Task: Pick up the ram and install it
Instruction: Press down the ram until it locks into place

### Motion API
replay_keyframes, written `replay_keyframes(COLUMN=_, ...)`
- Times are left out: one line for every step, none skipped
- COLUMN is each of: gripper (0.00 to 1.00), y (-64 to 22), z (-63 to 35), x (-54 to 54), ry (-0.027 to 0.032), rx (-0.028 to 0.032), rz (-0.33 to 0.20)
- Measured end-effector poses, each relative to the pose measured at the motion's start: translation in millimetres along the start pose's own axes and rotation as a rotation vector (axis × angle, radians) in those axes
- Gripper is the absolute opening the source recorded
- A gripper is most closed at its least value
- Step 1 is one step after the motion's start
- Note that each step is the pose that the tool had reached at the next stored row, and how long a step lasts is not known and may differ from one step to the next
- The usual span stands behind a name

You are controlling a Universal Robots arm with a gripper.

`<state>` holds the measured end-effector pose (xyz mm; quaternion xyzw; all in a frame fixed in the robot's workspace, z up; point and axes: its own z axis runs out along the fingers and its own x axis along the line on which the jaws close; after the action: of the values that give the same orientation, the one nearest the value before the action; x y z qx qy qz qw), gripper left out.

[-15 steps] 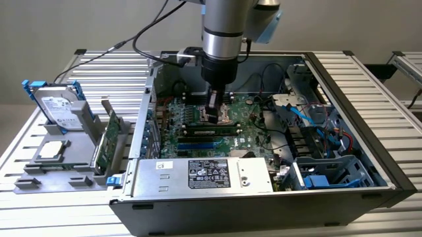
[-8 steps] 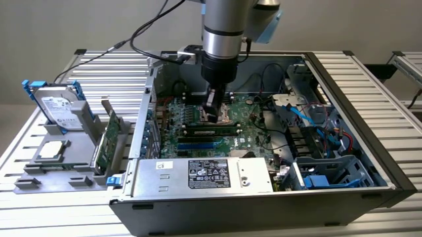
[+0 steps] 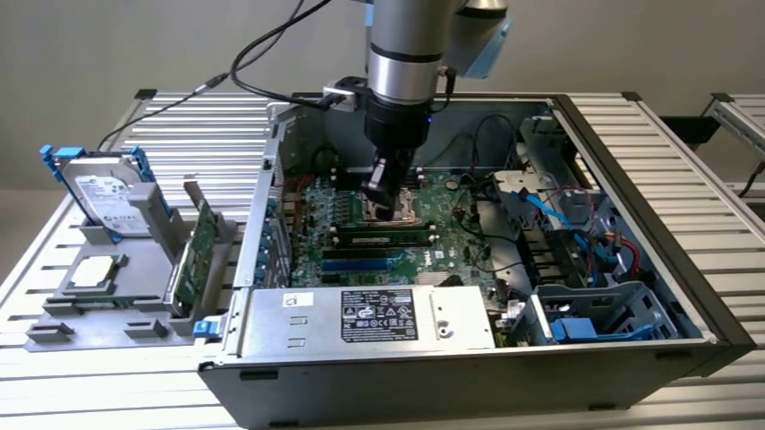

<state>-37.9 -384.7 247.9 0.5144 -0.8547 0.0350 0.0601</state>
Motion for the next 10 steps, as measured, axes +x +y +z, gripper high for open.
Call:
replay_keyframes(gripper=0.11, y=0.0, z=-0.4, x=0.1, ry=0.0, rx=-0.0017, rz=0.013)
replay_keyframes(gripper=0.11, y=0.0, z=-0.9, x=0.2, ry=0.0, rx=-0.0036, rz=0.027)
replay_keyframes(gripper=0.11, y=0.0, z=-1.3, x=0.2, ry=-0.0002, rx=-0.0053, rz=0.04)
replay_keyframes(gripper=0.11, y=0.0, z=-1.7, x=0.2, ry=-0.0003, rx=-0.007, rz=0.052)
replay_keyframes(gripper=0.11, y=0.0, z=-2.1, x=0.3, ry=-0.0003, rx=-0.0088, rz=0.065)
replay_keyframes(gripper=0.11, y=0.0, z=-2.5, x=0.4, ry=-0.0003, rx=-0.0106, rz=0.078)
replay_keyframes(gripper=0.11, y=0.0, z=-2.9, x=0.4, ry=-0.0004, rx=-0.0124, rz=0.091)
replay_keyframes(gripper=0.11, y=0.0, z=-3.3, x=0.5, ry=-0.0004, rx=-0.0142, rz=0.104)
replay_keyframes(gripper=0.11, y=0.0, z=-3.7, x=0.5, ry=-0.0005, rx=-0.0161, rz=0.118)
replay_keyframes(gripper=0.11, y=0.0, z=-4.2, x=0.6, ry=-0.0004, rx=-0.0181, rz=0.132)
